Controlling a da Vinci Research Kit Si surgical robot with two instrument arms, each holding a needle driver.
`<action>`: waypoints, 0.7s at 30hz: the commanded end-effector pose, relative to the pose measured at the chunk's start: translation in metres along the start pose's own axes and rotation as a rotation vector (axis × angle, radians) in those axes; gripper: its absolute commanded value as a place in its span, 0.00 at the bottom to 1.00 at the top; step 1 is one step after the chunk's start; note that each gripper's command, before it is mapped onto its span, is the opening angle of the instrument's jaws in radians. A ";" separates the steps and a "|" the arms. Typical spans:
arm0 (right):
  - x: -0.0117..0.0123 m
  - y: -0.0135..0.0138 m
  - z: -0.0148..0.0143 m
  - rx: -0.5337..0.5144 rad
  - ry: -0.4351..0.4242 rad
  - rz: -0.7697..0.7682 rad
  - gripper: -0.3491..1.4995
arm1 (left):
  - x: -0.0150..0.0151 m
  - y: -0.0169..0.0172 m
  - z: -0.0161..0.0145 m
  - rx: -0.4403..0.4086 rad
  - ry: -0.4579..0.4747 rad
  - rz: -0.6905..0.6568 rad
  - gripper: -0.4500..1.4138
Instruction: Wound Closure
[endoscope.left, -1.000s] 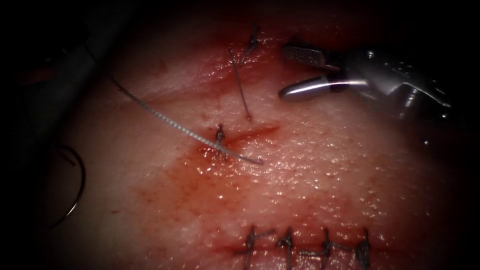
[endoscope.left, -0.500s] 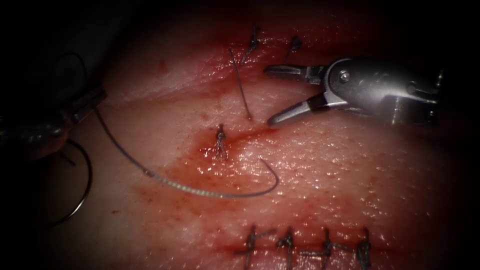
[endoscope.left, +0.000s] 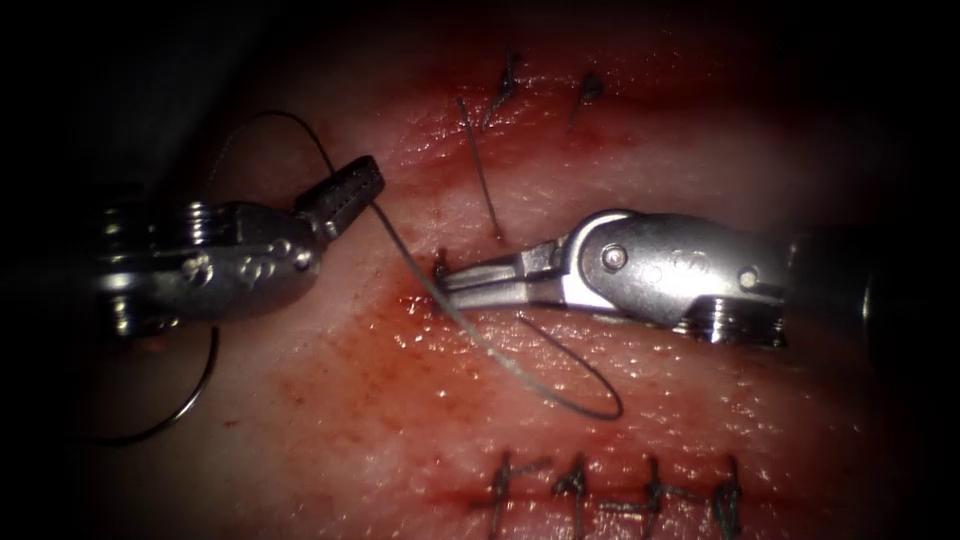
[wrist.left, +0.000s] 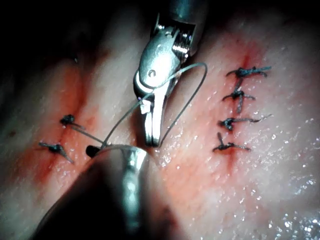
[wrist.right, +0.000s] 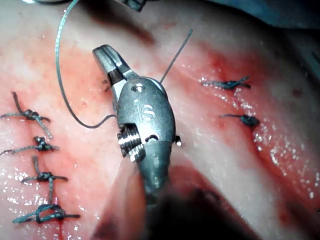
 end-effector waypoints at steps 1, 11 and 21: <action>0.0003 -0.0005 0.0013 0.024 0.012 -0.004 0.00 | 0.0003 0.0004 0.0011 0.004 0.008 -0.006 0.00; 0.0021 -0.0009 0.0030 0.014 0.157 -0.018 0.00 | -0.0003 0.0022 0.0036 0.000 0.025 0.019 0.00; 0.0043 0.0002 0.0014 -0.108 0.359 0.046 0.00 | -0.0008 0.0029 0.0037 -0.094 0.086 0.104 0.00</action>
